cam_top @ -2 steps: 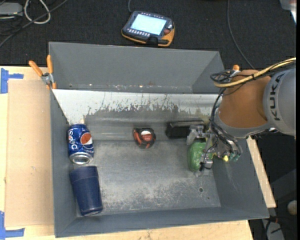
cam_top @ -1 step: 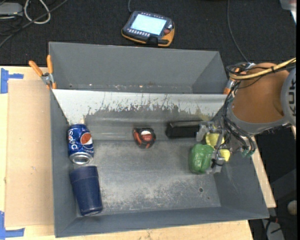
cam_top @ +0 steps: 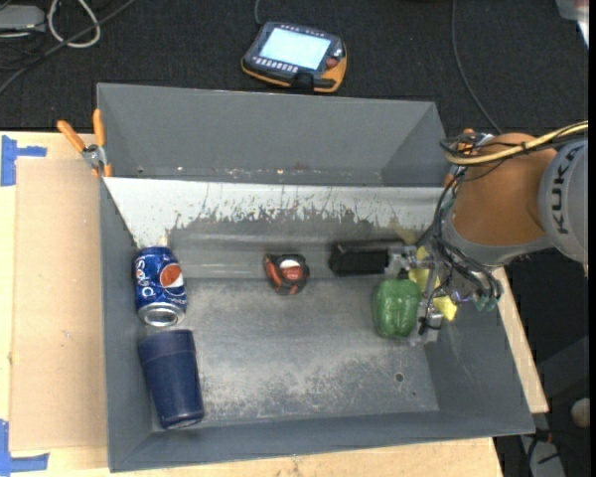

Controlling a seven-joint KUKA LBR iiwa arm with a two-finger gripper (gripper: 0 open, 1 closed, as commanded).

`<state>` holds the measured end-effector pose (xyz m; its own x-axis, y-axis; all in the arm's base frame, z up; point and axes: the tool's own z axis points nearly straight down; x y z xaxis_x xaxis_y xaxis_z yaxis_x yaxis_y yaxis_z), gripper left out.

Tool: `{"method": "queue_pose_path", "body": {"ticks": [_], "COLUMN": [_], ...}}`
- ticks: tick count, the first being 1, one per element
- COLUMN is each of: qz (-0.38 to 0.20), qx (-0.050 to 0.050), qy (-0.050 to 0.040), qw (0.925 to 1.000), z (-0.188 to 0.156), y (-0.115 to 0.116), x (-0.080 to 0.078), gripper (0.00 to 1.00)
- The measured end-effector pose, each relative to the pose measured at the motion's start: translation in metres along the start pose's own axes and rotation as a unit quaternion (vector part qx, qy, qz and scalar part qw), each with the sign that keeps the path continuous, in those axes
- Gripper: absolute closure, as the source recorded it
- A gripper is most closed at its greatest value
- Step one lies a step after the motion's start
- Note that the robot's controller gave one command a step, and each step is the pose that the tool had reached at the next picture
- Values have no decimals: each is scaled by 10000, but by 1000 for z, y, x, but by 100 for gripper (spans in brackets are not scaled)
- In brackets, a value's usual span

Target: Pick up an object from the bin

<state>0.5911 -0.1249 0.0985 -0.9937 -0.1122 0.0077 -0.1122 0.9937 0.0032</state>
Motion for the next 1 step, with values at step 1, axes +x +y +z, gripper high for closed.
{"method": "queue_pose_path", "body": {"ticks": [1], "qz": [-168], "qx": [15], "qy": [-93], "qw": [9998], "z": [30], "y": [-2], "x": [-7], "gripper": [0]}}
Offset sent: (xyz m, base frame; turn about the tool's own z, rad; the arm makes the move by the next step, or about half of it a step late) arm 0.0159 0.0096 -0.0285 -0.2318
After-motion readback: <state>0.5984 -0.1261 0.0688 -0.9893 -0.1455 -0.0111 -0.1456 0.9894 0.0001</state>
